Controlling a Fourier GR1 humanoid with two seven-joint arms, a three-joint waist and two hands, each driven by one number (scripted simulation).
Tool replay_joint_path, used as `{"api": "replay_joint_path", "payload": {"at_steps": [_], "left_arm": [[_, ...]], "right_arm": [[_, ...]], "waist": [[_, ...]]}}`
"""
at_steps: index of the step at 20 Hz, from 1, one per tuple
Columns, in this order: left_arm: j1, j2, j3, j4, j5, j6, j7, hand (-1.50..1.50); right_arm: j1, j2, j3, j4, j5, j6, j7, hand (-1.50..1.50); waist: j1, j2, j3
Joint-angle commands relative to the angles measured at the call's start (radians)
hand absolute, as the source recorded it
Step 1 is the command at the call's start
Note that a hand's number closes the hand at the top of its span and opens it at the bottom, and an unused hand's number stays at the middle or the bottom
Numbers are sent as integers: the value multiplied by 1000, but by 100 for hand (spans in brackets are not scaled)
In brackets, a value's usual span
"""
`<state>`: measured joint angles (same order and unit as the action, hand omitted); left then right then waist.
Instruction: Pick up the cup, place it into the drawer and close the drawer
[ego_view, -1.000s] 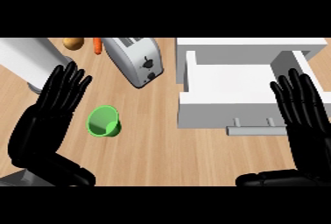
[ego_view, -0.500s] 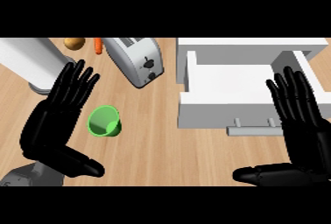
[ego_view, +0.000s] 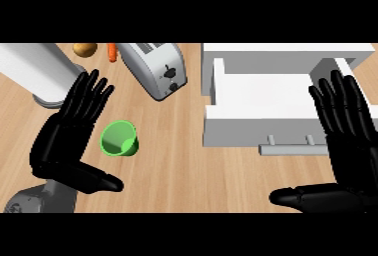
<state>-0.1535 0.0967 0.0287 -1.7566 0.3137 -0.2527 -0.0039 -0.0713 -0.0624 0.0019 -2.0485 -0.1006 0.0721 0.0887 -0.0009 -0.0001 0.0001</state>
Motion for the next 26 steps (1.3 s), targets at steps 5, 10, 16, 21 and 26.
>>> {"api": "replay_joint_path", "payload": {"at_steps": [5,10,16,21,26], "left_arm": [[-8,34,46,49,4,-16,34,-150],[-9,10,41,177,-68,-10,-63,-150],[18,73,113,324,-69,-89,-172,-150],[29,85,127,387,-110,-89,-235,-150],[-11,80,116,618,-189,-122,-422,-150]], "right_arm": [[13,-30,-25,-68,-18,15,74,-150],[24,-16,-16,-46,-31,34,33,-150],[-39,-1,-12,-17,15,-16,66,-150],[-15,-16,-32,-102,-33,-3,125,-150],[-24,8,8,7,8,15,37,-150]], "waist": [[-1,-1,0],[-2,0,0],[0,0,0],[-1,0,0],[-3,1,-1]]}}
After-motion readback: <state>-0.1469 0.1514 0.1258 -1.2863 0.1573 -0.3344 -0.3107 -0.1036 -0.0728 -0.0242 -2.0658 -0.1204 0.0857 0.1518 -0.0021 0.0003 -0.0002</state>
